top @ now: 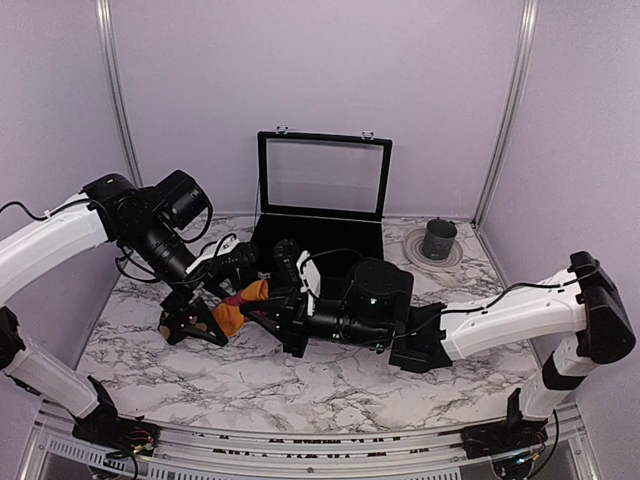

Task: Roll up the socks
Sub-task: Pass from the right arm to the left

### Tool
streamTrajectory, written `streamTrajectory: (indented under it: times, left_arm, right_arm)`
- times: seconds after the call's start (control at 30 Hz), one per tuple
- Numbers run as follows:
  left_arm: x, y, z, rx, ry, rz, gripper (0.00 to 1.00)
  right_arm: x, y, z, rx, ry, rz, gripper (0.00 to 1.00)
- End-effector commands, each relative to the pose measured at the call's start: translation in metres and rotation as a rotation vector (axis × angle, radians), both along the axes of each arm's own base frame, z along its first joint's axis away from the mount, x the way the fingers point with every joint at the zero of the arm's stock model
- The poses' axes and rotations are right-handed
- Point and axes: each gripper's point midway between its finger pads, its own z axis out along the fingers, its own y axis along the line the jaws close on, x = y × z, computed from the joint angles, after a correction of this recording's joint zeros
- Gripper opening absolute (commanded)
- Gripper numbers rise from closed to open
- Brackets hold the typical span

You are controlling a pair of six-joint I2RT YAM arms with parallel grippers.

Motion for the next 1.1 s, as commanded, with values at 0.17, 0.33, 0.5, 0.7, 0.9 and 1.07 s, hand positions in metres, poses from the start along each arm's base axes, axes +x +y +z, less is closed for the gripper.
streamTrajectory:
  times: [0.17, 0.33, 0.5, 0.7, 0.9, 1.07]
  left_arm:
    - [0.009, 0.001, 0.057, -0.236, 0.267, 0.066, 0.94]
    - [0.018, -0.002, 0.062, -0.254, 0.419, 0.107, 0.84]
    - [0.029, -0.003, 0.074, -0.32, 0.519, 0.121, 0.73]
    - [0.031, -0.004, 0.084, -0.352, 0.582, 0.112, 0.42]
    - [0.043, -0.008, 0.075, -0.307, 0.588, 0.161, 0.0]
    - [0.093, -0.008, 0.045, -0.206, 0.459, 0.347, 0.0]
  right_arm:
    - [0.011, -0.034, 0.059, 0.331, -0.14, -0.079, 0.0]
    - [0.014, -0.038, 0.07, 0.421, -0.157, -0.069, 0.0]
    - [0.022, -0.034, 0.069, 0.433, -0.156, -0.067, 0.0]
    - [0.03, -0.029, 0.065, 0.429, -0.163, -0.097, 0.0]
    - [0.037, -0.017, 0.062, 0.429, -0.169, -0.115, 0.0]
    - [0.056, -0.016, 0.044, 0.351, -0.128, -0.189, 0.33]
